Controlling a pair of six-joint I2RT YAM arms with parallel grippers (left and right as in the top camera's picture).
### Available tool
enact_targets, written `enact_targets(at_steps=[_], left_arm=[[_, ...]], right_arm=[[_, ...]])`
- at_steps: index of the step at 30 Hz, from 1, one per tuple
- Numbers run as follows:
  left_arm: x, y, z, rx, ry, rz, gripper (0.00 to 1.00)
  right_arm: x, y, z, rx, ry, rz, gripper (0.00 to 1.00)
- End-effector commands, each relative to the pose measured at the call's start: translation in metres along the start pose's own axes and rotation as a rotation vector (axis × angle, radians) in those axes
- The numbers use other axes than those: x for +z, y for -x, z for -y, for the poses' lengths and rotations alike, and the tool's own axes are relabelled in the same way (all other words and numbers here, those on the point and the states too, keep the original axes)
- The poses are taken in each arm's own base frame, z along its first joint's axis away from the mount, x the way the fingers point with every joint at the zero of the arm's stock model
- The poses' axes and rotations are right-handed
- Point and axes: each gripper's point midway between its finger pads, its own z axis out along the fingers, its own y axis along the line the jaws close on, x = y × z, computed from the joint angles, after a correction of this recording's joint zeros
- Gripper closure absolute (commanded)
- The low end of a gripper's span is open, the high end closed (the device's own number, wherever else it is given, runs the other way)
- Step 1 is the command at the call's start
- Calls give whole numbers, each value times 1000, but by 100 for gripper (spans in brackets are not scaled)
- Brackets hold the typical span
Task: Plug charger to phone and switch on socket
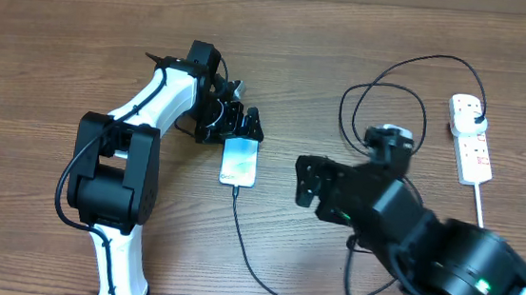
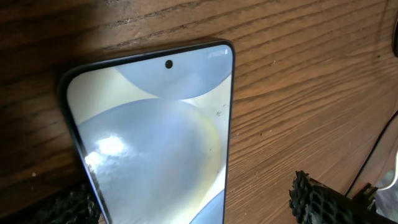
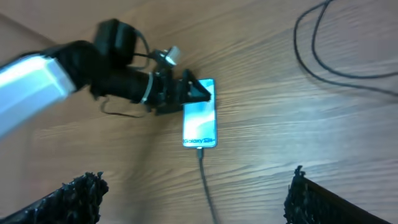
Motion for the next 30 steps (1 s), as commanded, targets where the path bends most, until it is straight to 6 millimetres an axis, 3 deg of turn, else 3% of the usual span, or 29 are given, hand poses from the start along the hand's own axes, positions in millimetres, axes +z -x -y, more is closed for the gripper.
enact_targets(at_steps=[1,4,7,8,15,19,24,30], left_arm=[[40,-29,-77,-71,254,-121,0],[40,-29,-77,-71,254,-121,0],[40,-29,-77,-71,254,-121,0],[40,-29,-77,-71,254,-121,0],[40,-29,-77,-71,254,-121,0],[40,-29,-77,-71,254,-121,0],[40,-29,-77,-71,254,-121,0],[41,-26,-77,-66,252,-109,0]], right_arm=[[11,5,8,0,-87,26,18],[18,6,26,99,-171,22,26],[20,19,48,175,-242,43,43],[22,32,67,234,-290,68,54],[21,85,150,466,-438,142,89],[37,110,190,573,-390,81,95],[65,127,265,780,-433,31,96],[107,126,334,875,-524,-61,96]])
